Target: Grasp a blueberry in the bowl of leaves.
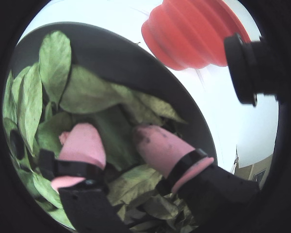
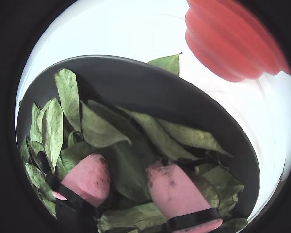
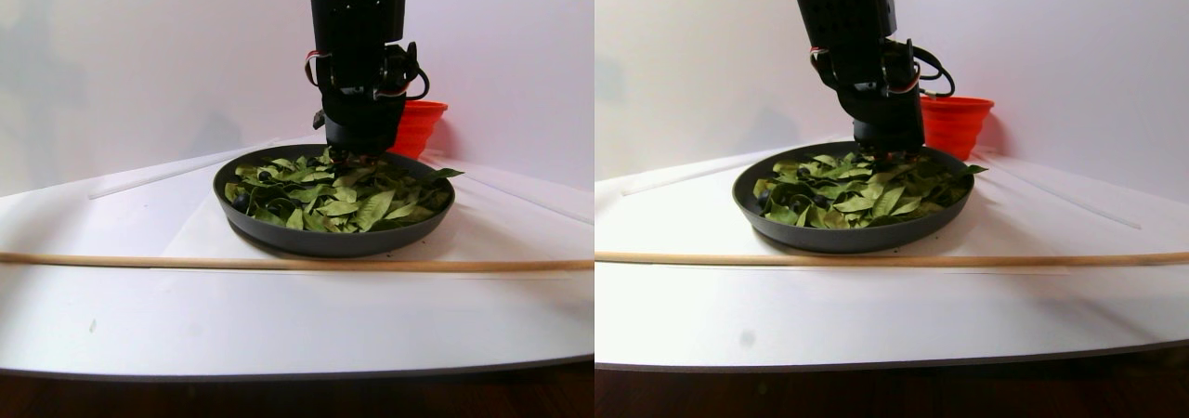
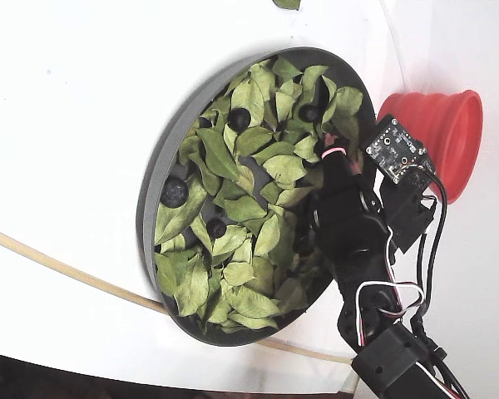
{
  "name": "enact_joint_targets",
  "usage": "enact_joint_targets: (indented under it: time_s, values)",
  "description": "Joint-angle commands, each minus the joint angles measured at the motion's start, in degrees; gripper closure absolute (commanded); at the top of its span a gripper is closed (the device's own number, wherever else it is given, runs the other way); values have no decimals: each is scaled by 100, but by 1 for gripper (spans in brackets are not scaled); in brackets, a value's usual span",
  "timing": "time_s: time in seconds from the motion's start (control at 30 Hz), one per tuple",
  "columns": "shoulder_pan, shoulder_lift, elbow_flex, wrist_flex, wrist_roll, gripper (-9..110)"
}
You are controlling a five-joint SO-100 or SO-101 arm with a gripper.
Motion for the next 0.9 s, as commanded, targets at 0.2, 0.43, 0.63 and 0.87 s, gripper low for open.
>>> enact_joint_targets:
  time_s: [0.2, 0.43, 0.63, 0.87]
  values:
    - [114, 853, 202, 0, 149, 87]
    - [114, 1081, 404, 0, 220, 86]
    - [114, 1354, 642, 18, 290, 86]
    - [114, 1679, 870, 132, 387, 84]
